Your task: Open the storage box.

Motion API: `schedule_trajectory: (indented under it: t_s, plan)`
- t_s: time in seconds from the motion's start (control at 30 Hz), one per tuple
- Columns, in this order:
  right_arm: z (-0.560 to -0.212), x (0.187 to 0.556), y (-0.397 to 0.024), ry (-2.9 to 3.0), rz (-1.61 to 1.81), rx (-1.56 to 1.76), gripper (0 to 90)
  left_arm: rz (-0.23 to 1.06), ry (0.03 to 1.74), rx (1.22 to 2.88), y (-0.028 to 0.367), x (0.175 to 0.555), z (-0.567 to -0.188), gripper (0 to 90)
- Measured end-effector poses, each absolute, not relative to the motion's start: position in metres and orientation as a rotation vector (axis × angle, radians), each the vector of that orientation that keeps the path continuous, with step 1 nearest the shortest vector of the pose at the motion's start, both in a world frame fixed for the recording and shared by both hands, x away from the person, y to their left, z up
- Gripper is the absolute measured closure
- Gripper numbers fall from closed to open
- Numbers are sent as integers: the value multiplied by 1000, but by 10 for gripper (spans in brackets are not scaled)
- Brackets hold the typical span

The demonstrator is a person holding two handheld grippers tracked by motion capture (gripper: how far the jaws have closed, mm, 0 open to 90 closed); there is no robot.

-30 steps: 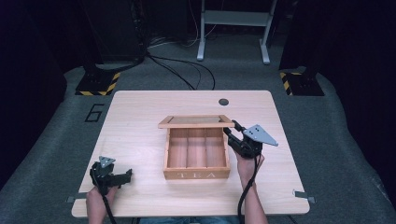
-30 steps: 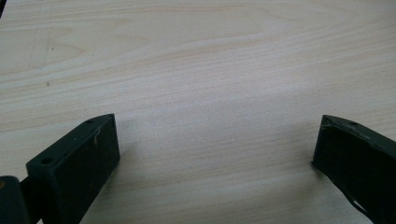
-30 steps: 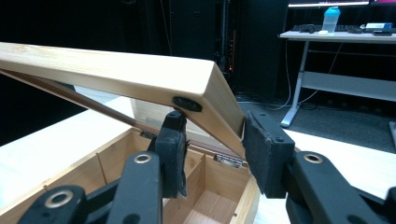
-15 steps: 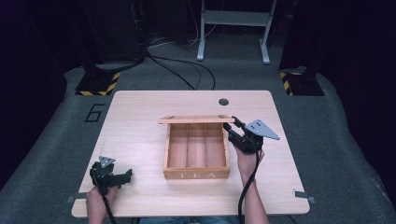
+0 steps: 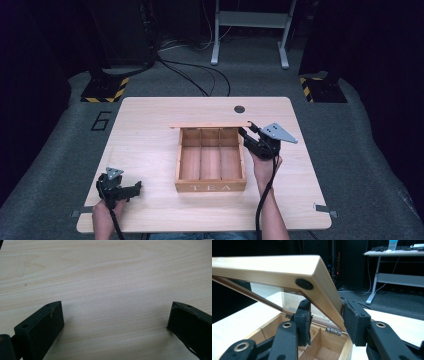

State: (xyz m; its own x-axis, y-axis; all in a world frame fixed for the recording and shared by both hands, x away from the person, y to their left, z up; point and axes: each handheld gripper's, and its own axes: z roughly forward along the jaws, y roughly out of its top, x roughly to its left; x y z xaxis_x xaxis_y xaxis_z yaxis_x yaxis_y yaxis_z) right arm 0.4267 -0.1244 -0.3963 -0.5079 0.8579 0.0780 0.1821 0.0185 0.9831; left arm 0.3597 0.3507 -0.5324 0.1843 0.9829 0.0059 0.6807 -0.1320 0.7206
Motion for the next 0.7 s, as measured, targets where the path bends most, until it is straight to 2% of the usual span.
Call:
schedule_trajectory:
  t_s: [0.7]
  plan:
    - [-396,439,-121,1731,1478,1076,608,669,1558,1882,351,360,-532,3]
